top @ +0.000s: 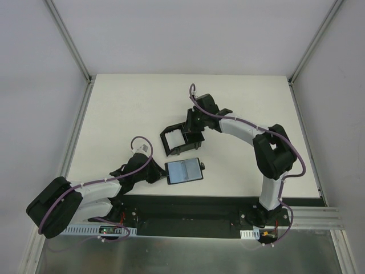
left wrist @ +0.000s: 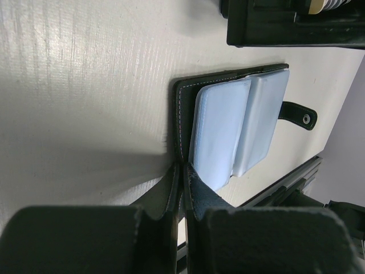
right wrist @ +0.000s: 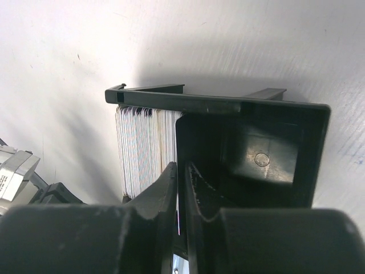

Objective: Put the credit cards into the card holder
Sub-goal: Pick up the credit card from the storage box.

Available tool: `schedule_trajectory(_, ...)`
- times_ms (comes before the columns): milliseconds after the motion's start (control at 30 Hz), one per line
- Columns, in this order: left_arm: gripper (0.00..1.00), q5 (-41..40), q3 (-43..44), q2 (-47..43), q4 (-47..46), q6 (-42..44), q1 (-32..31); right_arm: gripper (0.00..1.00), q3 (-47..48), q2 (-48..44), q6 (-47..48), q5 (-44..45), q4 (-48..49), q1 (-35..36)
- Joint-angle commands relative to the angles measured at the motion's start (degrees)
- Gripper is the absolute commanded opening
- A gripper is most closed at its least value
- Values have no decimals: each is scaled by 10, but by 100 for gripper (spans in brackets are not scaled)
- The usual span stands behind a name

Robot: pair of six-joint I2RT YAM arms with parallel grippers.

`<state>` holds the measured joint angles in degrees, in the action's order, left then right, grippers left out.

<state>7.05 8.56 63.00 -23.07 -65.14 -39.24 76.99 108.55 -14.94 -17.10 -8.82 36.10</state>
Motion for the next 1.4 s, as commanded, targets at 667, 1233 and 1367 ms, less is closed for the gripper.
schedule_trajectory(667, 0, 9, -6, -4, 8, 11, 7, 0, -1, -159, 66, 121, -64, -2)
schedule_trajectory(1233, 0, 20, -17, -24, 21, 13, 7, 0, -181, -374, -11, 86, -16, -2)
schedule_trajectory(1367, 0, 22, -17, -17, 22, 13, 7, 0, -227, -413, -37, 71, -2, -2)
